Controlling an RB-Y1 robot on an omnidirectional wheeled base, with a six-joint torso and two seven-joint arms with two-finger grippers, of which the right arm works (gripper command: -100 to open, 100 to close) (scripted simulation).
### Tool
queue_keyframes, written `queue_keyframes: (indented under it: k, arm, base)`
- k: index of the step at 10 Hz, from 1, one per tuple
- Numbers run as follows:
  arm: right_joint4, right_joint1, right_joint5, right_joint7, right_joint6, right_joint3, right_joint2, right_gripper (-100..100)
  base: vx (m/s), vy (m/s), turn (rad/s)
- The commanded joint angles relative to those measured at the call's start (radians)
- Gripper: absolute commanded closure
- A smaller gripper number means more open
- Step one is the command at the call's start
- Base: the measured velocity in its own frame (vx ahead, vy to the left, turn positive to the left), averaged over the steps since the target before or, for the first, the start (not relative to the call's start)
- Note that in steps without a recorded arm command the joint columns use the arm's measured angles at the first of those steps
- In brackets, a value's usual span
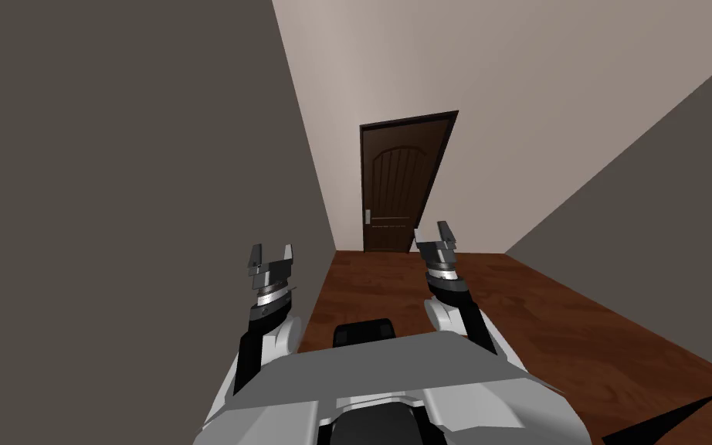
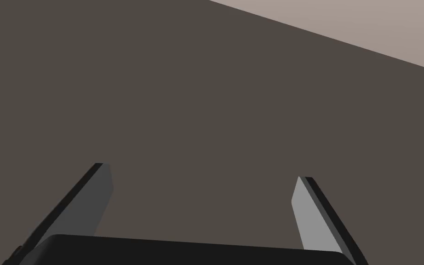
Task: Pull the door open
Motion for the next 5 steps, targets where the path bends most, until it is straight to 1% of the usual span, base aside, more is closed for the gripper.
queue_keyframes:
  k: [1,3,5]
  arm:
    - [0.026,-0.012,-0.027,-0.025,0.005,0.008,-0.010,-100]
    - [0.044,-0.021,-0.047,-0.043,0.009,0.014,-0.017,-100]
    - [0.077,-0.037,-0.083,-0.075,0.016,0.025,-0.030,-100]
  base:
    - [0.119,0.008,-0.026]
    - [0.179,0.024,-0.011]
    - [0.181,0.018,-0.020]
